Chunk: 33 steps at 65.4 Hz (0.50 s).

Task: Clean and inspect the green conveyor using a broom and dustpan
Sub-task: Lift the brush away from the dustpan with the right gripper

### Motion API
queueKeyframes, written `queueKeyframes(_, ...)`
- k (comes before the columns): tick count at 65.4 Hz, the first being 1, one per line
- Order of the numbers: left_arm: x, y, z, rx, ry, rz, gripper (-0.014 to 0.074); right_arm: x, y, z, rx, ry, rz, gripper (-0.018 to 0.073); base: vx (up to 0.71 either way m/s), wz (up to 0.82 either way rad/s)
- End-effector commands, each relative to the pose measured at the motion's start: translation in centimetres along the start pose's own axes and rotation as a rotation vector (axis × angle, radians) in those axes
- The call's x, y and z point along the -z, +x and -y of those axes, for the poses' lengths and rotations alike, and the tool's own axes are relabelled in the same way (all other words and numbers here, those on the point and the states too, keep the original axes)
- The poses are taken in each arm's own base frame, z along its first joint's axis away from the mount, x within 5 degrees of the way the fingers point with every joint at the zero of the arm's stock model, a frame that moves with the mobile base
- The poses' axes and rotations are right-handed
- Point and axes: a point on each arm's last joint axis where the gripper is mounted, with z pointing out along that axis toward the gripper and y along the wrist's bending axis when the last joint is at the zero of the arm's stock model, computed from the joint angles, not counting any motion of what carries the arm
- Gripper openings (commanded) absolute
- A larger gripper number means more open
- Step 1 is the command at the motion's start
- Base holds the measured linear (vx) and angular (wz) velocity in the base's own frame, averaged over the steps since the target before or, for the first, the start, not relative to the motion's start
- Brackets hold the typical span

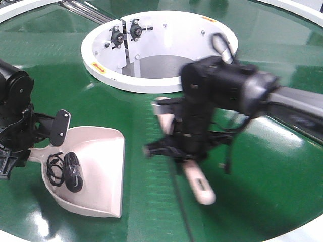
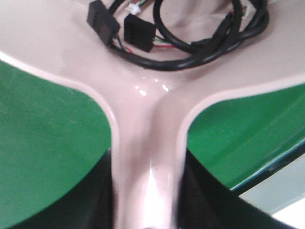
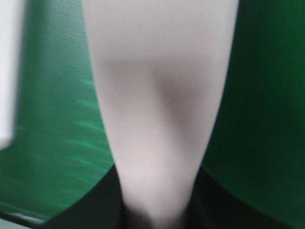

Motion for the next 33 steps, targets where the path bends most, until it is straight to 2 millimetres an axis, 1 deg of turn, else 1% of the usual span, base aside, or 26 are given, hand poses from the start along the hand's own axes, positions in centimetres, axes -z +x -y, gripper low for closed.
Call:
queueKeyframes(1,2.4,0.5,0.0,0.027,-0.079,0.019,0.0056,2.3,1.6,3.0,-0.009,0.029,0.002,-0.0001,0.00,0.00)
queueKeyframes(9,2.4,0.5,0.0,0.027,-0.079,0.019,0.0056,1.2,2.8,6.0,-0.044,0.035,-0.023,-0.0001,0.00,0.00)
queueKeyframes(14,2.4,0.5,0.0,0.027,-0.079,0.019,0.0056,0.7,3.3,7.5,-0.068,0.036,-0.030,-0.0001,0.00,0.00)
queueKeyframes(21,2.4,0.5,0.0,0.027,-0.079,0.019,0.0056,-0.6,4.2,9.7,-0.098,0.040,-0.061,-0.0001,0.00,0.00)
queueKeyframes(27,2.4,0.5,0.0,0.027,-0.079,0.019,0.0056,-1.5,4.8,11.0,-0.117,0.042,-0.086,-0.0001,0.00,0.00)
queueKeyframes(33,2.4,0.5,0.0,0.027,-0.079,0.019,0.0056,-1.8,4.7,11.8,-0.127,0.045,-0.066,-0.0001,0.00,0.00)
